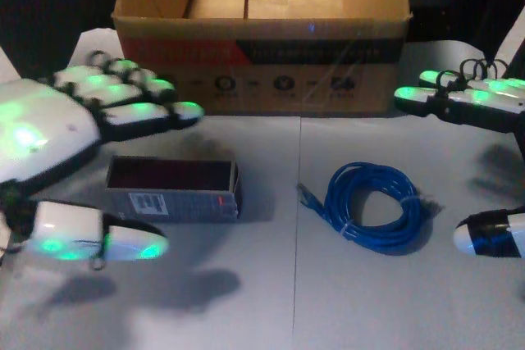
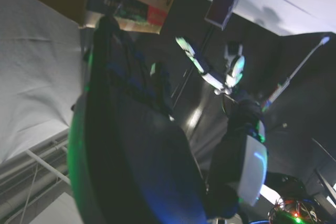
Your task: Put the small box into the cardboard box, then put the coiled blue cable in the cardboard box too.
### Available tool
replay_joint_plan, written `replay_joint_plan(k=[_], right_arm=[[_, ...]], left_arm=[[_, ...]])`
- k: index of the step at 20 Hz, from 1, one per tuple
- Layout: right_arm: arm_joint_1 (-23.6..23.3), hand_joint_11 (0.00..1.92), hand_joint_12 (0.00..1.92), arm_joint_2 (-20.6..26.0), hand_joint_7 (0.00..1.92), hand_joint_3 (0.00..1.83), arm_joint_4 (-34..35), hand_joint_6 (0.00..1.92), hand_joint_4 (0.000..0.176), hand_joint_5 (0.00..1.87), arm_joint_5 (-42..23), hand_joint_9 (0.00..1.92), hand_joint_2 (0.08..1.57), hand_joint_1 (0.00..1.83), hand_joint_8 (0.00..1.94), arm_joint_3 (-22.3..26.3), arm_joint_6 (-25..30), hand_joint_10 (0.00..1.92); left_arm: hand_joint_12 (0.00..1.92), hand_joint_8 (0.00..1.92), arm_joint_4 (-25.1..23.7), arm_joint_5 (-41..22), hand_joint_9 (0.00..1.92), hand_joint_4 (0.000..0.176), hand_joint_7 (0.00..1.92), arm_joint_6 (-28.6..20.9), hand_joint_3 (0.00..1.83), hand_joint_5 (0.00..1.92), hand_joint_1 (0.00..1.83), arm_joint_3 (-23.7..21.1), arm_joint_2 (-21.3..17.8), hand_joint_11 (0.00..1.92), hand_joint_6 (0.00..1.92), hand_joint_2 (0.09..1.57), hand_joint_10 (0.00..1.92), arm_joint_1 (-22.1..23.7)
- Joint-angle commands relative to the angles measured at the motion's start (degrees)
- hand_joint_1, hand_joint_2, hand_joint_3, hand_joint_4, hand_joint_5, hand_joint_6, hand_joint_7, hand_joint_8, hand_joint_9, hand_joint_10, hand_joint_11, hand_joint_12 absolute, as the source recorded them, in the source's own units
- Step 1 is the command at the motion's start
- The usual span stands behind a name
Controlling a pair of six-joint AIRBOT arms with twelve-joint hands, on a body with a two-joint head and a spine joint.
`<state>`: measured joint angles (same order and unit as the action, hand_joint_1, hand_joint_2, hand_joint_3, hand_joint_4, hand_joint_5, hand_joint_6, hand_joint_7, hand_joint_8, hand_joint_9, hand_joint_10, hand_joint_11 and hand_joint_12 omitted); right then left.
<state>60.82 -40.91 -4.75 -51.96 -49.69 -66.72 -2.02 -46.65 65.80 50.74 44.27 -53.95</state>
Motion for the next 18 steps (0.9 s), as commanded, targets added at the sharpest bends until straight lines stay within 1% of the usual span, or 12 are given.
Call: replay_joint_plan(k=[1, 2, 3, 6, 7, 8, 10, 11, 13, 14, 15, 18], right_arm=[[-0.9, 0.0, 0.0, 0.1, 0.0, 0.01, 0.9, 0.0, 0.176, 0.05, -6.6, 0.0, 1.06, 0.5, 0.0, -0.2, 0.3, 0.0], [-0.9, 0.0, 0.0, 0.1, 0.0, 0.01, 0.9, 0.0, 0.176, 0.05, -6.6, 0.0, 1.06, 0.51, 0.0, -0.2, 0.3, 0.0], [-0.9, 0.0, 0.0, 0.1, 0.0, 0.01, 0.9, 0.0, 0.176, 0.05, -6.6, 0.0, 1.07, 0.51, 0.0, -0.2, 0.3, 0.0], [-0.9, 0.0, 0.0, 0.0, 0.0, 0.01, 0.9, 0.0, 0.176, 0.06, -6.6, 0.0, 1.09, 0.5, 0.0, -0.2, 0.3, 0.0], [-0.9, 0.0, 0.0, 0.0, 0.0, 0.0, 0.9, 0.0, 0.176, 0.06, -6.6, 0.0, 1.08, 0.53, 0.0, -0.2, 0.3, 0.0], [-0.9, 0.0, 0.0, -0.1, 0.0, 0.0, 0.9, 0.0, 0.176, 0.06, -6.6, 0.0, 1.07, 0.55, 0.0, -0.2, 0.3, 0.0], [-0.8, 0.0, 0.0, -0.1, 0.0, 0.0, 0.9, 0.01, 0.176, 0.08, -6.6, 0.0, 1.08, 0.55, 0.0, -0.2, 0.3, 0.0], [-0.8, 0.0, 0.0, -0.1, 0.0, 0.0, 0.9, 0.01, 0.176, 0.09, -6.6, 0.0, 1.08, 0.55, 0.0, -0.2, 0.3, 0.0], [-0.8, 0.0, 0.0, -0.1, 0.0, 0.0, 0.9, 0.01, 0.176, 0.08, -6.6, 0.0, 1.09, 0.54, 0.0, -0.2, 0.3, 0.0], [-0.8, 0.0, 0.0, -0.1, 0.0, 0.01, 0.9, 0.01, 0.176, 0.09, -6.6, 0.0, 1.1, 0.53, 0.0, -0.2, 0.3, 0.0], [-0.8, 0.0, 0.0, -0.1, 0.0, 0.01, 0.9, 0.01, 0.176, 0.09, -6.6, 0.0, 1.11, 0.54, 0.0, -0.2, 0.3, 0.0], [-0.8, 0.0, 0.0, -0.2, 0.0, 0.01, 0.9, 0.0, 0.176, 0.1, -6.6, 0.0, 1.11, 0.53, 0.0, -0.2, 0.3, 0.0]], left_arm=[[0.09, 0.01, -0.5, -2.4, 0.18, 0.176, 0.21, -0.2, 0.0, 0.27, 0.5, 0.8, 1.0, 0.11, 0.0, 0.89, 0.02, 1.9], [0.19, 0.01, -1.3, -0.5, 0.21, 0.176, 0.22, -0.4, 0.0, 0.25, 0.47, 1.6, 2.3, 0.1, 0.0, 0.91, 0.01, 3.6], [0.53, 0.0, -1.7, 0.0, 0.24, 0.176, 0.25, -0.7, 0.0, 0.24, 0.46, 2.0, 2.9, 0.01, 0.0, 0.92, 0.0, 4.1], [0.95, 0.01, -3.3, 1.8, 0.39, 0.167, 0.38, -4.8, 0.0, 0.34, 0.57, 4.5, 5.4, 0.0, 0.01, 0.89, 0.02, 5.6], [1.26, 0.01, -3.5, 2.4, 0.5, 0.111, 0.47, -6.2, 0.0, 0.44, 0.64, 5.5, 6.1, 0.0, 0.01, 0.92, 0.03, 5.8], [1.44, 0.01, -3.5, 2.6, 0.58, 0.091, 0.52, -7.0, 0.0, 0.48, 0.67, 6.1, 6.5, 0.07, 0.01, 0.94, 0.04, 5.9], [1.42, 0.02, -3.1, 3.7, 0.78, 0.02, 0.68, -7.3, 0.0, 0.66, 0.89, 7.8, 8.0, 0.43, 0.02, 0.98, 0.14, 6.7], [1.36, 0.01, -2.7, 4.2, 0.77, 0.0, 0.82, -7.3, 0.0, 0.8, 1.02, 8.5, 8.7, 0.53, 0.0, 0.99, 0.45, 7.1], [1.4, 0.02, -2.2, 4.5, 0.65, 0.0, 0.92, -7.3, 0.0, 0.87, 1.04, 9.3, 9.5, 0.53, 0.01, 1.05, 0.96, 7.5], [1.48, 0.99, -1.9, 4.6, 0.67, 0.0, 0.91, -7.3, 0.0, 0.85, 1.17, 9.5, 9.8, 0.59, 1.04, 1.16, 1.16, 7.6], [1.53, 1.27, -1.7, 4.5, 0.66, 0.0, 0.85, -7.3, 0.0, 0.81, 1.18, 9.8, 10.0, 0.59, 1.11, 1.19, 1.23, 7.6], [1.61, 1.41, -0.2, 4.5, 0.72, 0.0, 0.81, -7.3, 0.0, 0.89, 1.2, 10.7, 10.7, 0.67, 1.0, 1.19, 1.34, 7.6]])
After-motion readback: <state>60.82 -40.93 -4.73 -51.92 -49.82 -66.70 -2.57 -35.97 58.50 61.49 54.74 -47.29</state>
